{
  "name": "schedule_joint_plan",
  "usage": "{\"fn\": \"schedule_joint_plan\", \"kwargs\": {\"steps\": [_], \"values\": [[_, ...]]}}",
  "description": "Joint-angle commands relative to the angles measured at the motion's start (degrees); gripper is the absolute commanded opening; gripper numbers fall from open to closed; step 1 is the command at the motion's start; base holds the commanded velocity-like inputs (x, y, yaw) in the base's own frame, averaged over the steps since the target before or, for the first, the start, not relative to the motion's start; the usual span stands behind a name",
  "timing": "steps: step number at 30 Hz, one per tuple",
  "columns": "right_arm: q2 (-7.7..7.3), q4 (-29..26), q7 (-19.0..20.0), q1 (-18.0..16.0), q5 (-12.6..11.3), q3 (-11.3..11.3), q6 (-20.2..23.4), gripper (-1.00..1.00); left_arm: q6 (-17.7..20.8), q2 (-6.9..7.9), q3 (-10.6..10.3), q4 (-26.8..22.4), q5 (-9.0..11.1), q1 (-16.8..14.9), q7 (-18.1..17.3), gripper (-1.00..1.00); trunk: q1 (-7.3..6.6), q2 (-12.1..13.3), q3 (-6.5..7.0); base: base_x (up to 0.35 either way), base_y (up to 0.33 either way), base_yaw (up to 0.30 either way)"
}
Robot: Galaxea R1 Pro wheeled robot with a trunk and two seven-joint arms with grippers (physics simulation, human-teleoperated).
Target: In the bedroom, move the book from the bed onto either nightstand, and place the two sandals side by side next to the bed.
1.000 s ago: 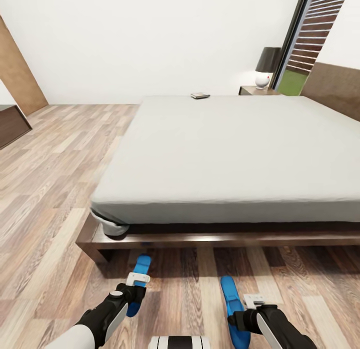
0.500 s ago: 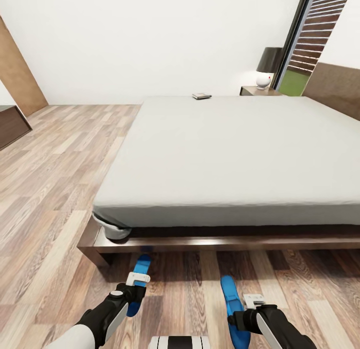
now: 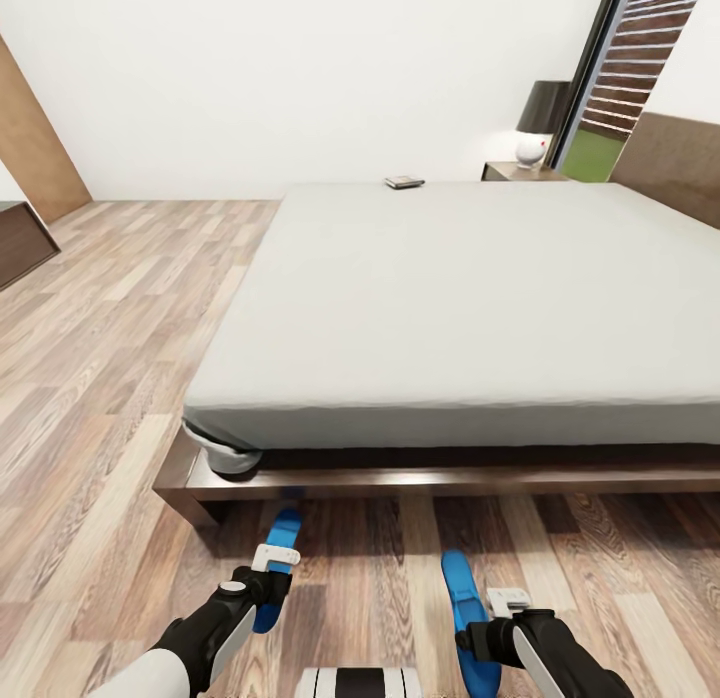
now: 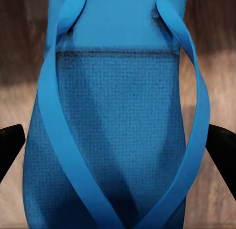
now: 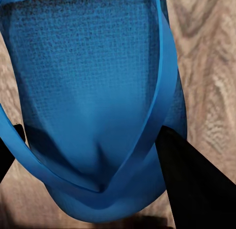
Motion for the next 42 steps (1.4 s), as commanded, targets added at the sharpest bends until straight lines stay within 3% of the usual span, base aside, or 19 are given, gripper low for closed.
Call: {"fn": "schedule_joint_plan", "kwargs": {"steps": [1, 12, 17, 29, 31, 42], "values": [[-0.06, -0.1, 0.0, 0.0, -0.1, 0.2, 0.3, -1.0, 0.3, 0.05, -0.5, -0.1, 0.6, 0.0, 0.4, -1.0, 0.01, 0.0, -0.27, 0.0, 0.0, 0.0], [-0.13, -0.2, 0.0, 0.0, -0.1, 0.0, 0.7, -1.0, 0.0, 0.09, -0.5, -0.3, 0.6, -0.1, 0.1, -1.0, 0.29, -0.2, -2.71, 0.0, 0.0, 0.0], [-0.15, -0.9, 0.0, -0.1, 0.0, 0.0, 3.9, -1.0, 0.0, 0.23, -0.5, -1.5, 0.6, -0.2, 0.1, -1.0, 0.42, -0.2, -3.81, 0.0, 0.0, 0.0], [-0.22, -5.2, -0.1, -0.3, 0.5, 0.0, 5.7, -1.0, -0.2, 0.26, -0.4, -3.3, 0.6, -0.3, 0.0, -1.0, 0.73, -0.4, -6.47, 0.0, 0.0, 0.0], [-0.23, -5.3, -0.2, -0.7, 0.6, 0.0, 7.7, -1.0, -0.3, 0.31, -0.4, -3.4, 0.6, -0.3, 0.0, -1.0, 0.78, -0.4, -6.92, 0.0, 0.0, 0.0], [-0.41, -5.8, -0.3, -1.9, 0.7, 0.1, 10.0, -1.0, -5.0, 0.46, -0.4, -3.4, 0.6, -0.3, 0.1, -1.0, 1.07, -0.6, -9.35, 0.0, 0.0, 0.0]]}}
